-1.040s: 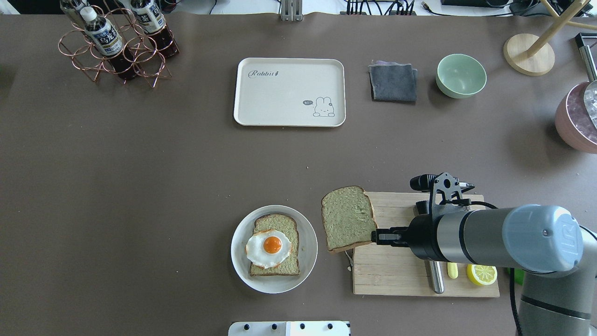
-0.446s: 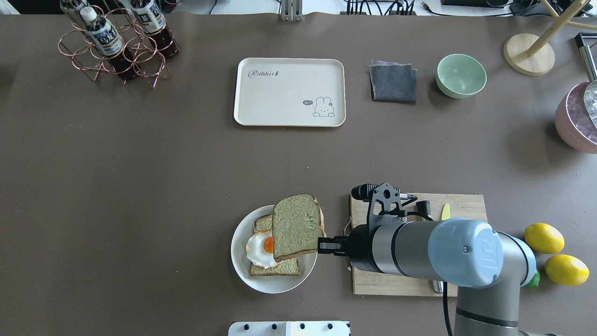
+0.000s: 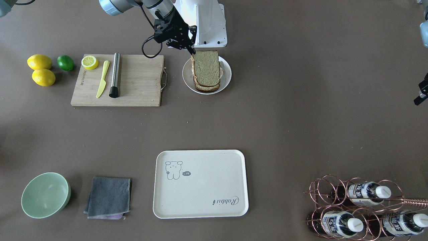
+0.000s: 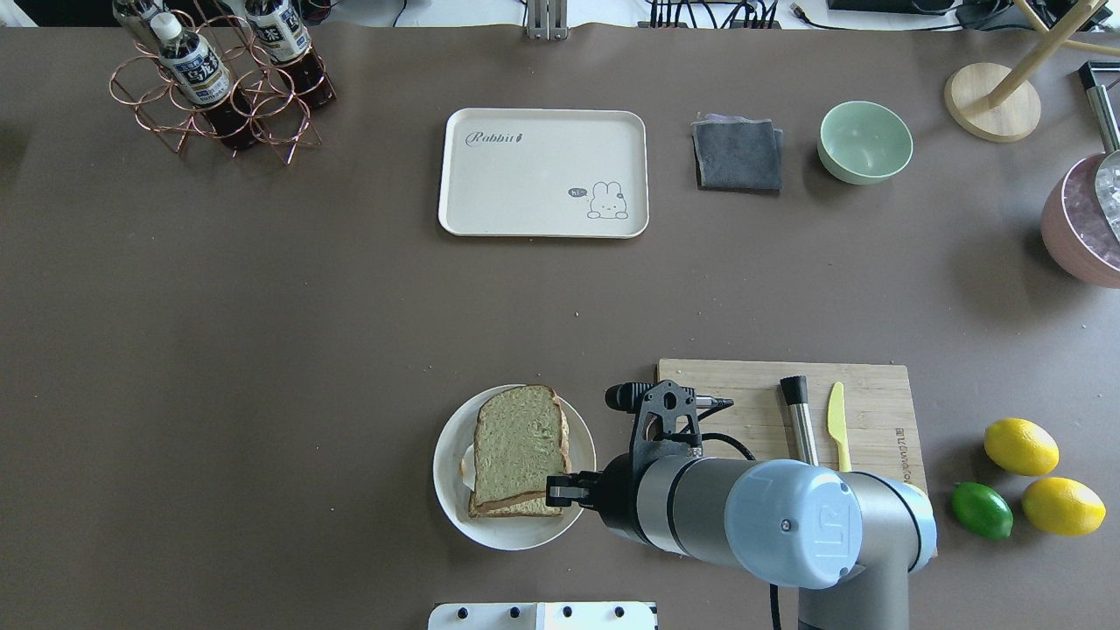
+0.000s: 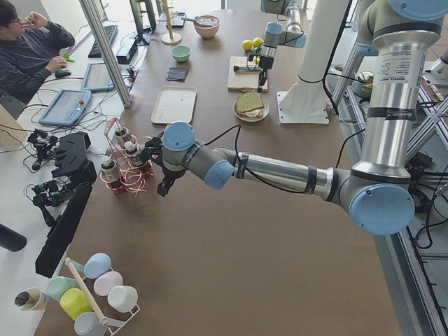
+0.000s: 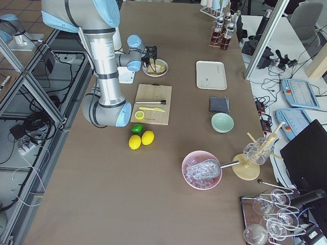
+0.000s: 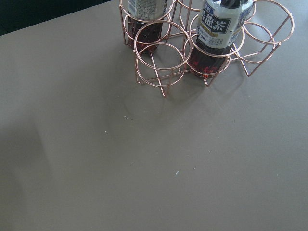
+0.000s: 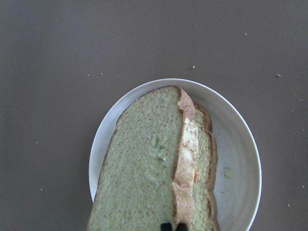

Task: Make sandwich and place on tray
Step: 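Carry the bread slice over the egg and lay it on top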

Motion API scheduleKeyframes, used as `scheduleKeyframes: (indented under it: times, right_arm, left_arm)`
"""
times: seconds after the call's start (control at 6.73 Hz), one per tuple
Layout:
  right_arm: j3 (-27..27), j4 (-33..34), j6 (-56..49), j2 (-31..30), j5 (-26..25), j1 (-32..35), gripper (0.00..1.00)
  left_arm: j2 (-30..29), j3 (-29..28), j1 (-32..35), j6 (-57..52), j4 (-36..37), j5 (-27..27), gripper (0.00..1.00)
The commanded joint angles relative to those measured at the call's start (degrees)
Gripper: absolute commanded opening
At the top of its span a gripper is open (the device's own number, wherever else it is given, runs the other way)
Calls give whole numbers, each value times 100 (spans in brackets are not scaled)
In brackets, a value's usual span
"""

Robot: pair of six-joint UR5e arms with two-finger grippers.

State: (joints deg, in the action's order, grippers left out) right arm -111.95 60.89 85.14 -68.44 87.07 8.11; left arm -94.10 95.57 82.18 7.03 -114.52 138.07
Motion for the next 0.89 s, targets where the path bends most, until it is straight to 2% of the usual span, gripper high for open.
scheduleKeyframes:
  times: [0.0,0.59,0.74]
  right_arm:
    - [119,-16,3,6,-67,-38,0]
    - [164,-7,3,-56,-270,-178,0]
    - [164,-7,3,-47,-331,-170,32]
  left_arm:
    - [-3,-3,0,0,0,0,99]
    - [-47,-12,0,0,35,0,99]
    - [-47,-4,0,0,35,0,99]
